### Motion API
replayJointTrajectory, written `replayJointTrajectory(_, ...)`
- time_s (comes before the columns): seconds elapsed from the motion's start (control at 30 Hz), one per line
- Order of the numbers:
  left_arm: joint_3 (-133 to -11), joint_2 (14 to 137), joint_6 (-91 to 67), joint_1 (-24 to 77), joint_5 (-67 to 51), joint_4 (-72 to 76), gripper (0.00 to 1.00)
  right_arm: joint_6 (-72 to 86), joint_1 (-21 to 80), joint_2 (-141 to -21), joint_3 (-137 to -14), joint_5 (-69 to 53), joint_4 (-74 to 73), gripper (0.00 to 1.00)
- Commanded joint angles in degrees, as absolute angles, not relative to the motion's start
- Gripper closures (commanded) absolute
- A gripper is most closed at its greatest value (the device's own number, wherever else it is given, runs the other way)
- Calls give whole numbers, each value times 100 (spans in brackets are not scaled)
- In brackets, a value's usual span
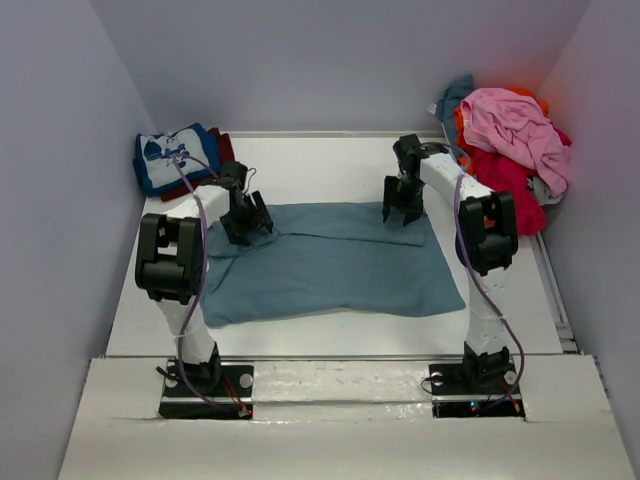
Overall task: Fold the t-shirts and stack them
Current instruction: Fold the flattened tshirt in 1/3 of the way
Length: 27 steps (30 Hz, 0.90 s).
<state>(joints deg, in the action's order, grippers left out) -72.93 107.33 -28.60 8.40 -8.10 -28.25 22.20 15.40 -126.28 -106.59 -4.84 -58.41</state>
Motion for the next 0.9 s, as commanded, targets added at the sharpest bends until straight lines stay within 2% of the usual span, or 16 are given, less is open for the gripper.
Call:
replayJointTrajectory(0.0,-7514,10767,-2856,738,-668,-3006,18,2101,1573,-12709,-10846,-369,-5941,37)
replayJointTrajectory(0.6,-7813,10819,-2830,475,-1116,-2953,16,2048,1573,-12955,-10969,-361,-5933,37)
replayJointTrajectory(0.87,-8270,10582,-2330,799,-782,-3155,16,2092,1573,-12920,-11021,-255,-6038,38)
